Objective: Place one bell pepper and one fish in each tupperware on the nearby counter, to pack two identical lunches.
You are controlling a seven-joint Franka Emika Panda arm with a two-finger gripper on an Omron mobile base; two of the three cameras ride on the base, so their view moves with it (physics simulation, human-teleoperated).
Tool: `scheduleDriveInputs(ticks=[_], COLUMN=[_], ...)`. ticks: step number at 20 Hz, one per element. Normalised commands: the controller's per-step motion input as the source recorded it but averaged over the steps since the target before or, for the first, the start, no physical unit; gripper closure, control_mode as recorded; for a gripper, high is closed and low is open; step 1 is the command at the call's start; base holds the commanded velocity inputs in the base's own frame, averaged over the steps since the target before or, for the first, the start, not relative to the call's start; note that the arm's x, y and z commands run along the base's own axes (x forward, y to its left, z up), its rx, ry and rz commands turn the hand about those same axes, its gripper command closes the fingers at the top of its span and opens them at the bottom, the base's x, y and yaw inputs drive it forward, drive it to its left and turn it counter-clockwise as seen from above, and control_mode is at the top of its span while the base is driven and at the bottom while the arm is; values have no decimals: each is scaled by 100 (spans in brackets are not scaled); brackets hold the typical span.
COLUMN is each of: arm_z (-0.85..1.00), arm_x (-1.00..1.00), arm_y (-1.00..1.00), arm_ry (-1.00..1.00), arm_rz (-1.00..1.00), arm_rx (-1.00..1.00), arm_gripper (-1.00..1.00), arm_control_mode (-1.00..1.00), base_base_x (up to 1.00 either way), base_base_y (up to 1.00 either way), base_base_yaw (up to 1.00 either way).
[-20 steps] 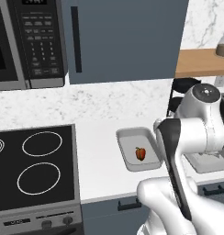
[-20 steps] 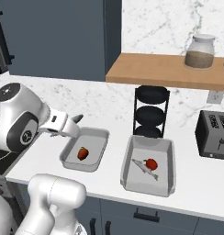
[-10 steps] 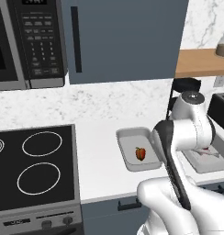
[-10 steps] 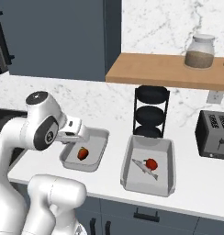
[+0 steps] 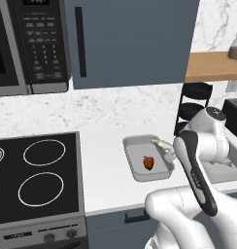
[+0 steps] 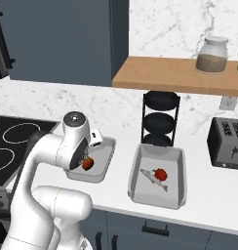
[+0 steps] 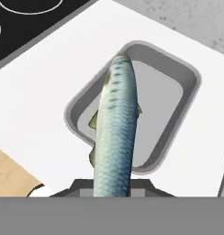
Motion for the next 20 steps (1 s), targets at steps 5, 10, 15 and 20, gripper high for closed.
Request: scheduleDriveInputs(ticks=[5, 10, 15, 20], arm_z=[-11, -15, -57, -48], arm_x=[64, 58, 35, 43], arm_y=[4, 1, 0, 0], arm_ry=[1, 2, 16, 9], arm_rz=[9, 0, 0, 0], arm_rx=[0, 0, 0, -1], arm_gripper=[100, 100, 100, 100], arm_control_mode=[-100, -100, -100, -100], base_base_x=[0, 0, 0, 0], base_base_y=[0, 0, 0, 0], base_base_yaw=[0, 0, 0, 0])
